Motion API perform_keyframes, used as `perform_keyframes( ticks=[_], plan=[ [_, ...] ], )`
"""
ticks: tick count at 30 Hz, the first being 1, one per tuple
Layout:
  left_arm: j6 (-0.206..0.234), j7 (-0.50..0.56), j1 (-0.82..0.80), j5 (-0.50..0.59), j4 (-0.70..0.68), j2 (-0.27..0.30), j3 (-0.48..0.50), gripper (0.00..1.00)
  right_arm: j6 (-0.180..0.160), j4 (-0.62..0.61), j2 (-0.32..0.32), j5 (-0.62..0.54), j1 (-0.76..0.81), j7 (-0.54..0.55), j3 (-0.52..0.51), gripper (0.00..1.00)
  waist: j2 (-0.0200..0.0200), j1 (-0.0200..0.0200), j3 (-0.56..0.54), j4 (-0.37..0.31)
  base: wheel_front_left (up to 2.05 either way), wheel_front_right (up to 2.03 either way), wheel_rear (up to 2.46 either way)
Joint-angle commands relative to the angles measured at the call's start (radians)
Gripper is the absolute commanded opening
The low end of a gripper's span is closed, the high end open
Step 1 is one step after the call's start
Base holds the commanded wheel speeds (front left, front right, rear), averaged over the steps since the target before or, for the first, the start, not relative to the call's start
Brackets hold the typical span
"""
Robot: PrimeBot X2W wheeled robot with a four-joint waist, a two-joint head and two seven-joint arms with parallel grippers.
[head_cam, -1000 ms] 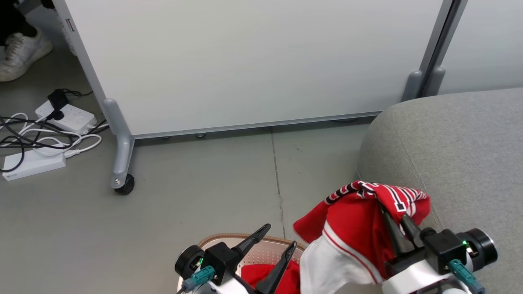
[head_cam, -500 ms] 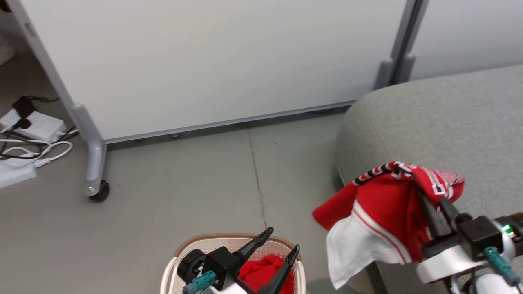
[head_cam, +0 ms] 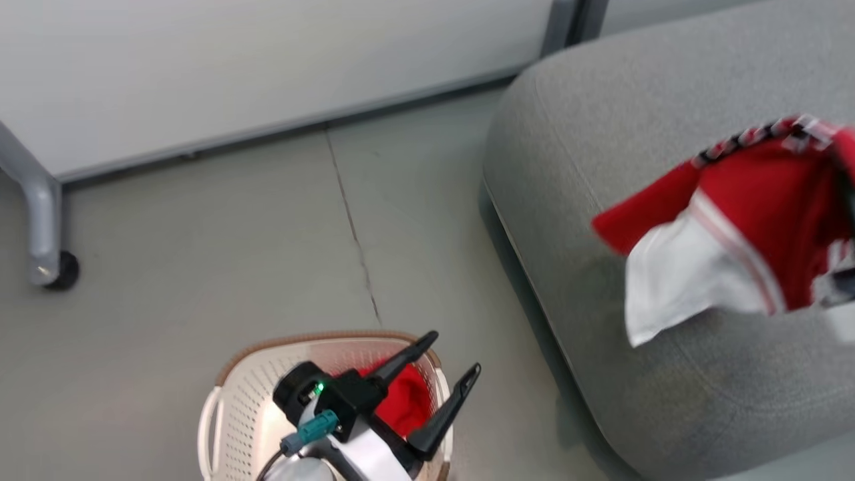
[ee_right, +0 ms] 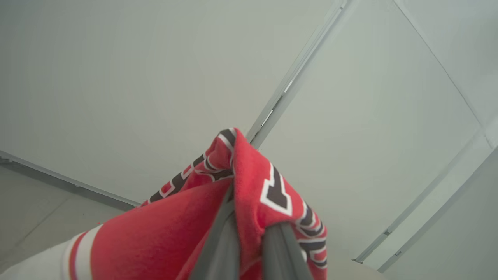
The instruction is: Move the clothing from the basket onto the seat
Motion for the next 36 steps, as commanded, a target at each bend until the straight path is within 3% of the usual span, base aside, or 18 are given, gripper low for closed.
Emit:
perform_keyframes(
  ticks=[1,10,17,21,31,36],
  plan=[
    [-0.001,0.000,-0.028,0.006,-0.007,0.018,0.001,1.00,0.000,-0.008,-0.015,0.000,-0.033,-0.006,-0.020,0.00,-0.0001,0.0000,0.089,-0.036,0.00,0.00,0.00],
    [-0.001,0.000,-0.105,0.012,-0.048,0.125,-0.074,1.00,0.000,0.073,-0.139,0.010,-0.251,-0.006,-0.126,0.00,-0.0001,0.0000,0.245,-0.024,0.00,0.00,0.00],
    [-0.001,0.000,-0.138,0.008,-0.091,0.167,-0.078,1.00,0.000,0.211,-0.210,0.063,-0.422,-0.006,-0.195,0.00,-0.0001,0.0000,0.324,0.010,0.00,0.00,0.00],
    [-0.001,0.000,-0.155,0.015,-0.104,0.186,-0.081,1.00,0.000,0.346,-0.171,0.090,-0.479,-0.004,-0.300,0.00,-0.0001,0.0000,0.355,0.033,0.00,0.00,0.00],
    [-0.001,0.000,-0.164,0.014,-0.131,0.217,-0.046,1.00,0.000,0.650,-0.108,-0.004,-0.569,-0.004,-0.437,0.00,-0.0001,0.0000,0.412,0.054,0.00,0.00,0.00],
    [-0.001,0.000,-0.152,0.010,-0.136,0.221,-0.048,1.00,0.000,0.767,-0.097,-0.039,-0.633,-0.004,-0.429,0.00,-0.0001,0.0000,0.429,0.056,0.00,0.00,0.00]
  ],
)
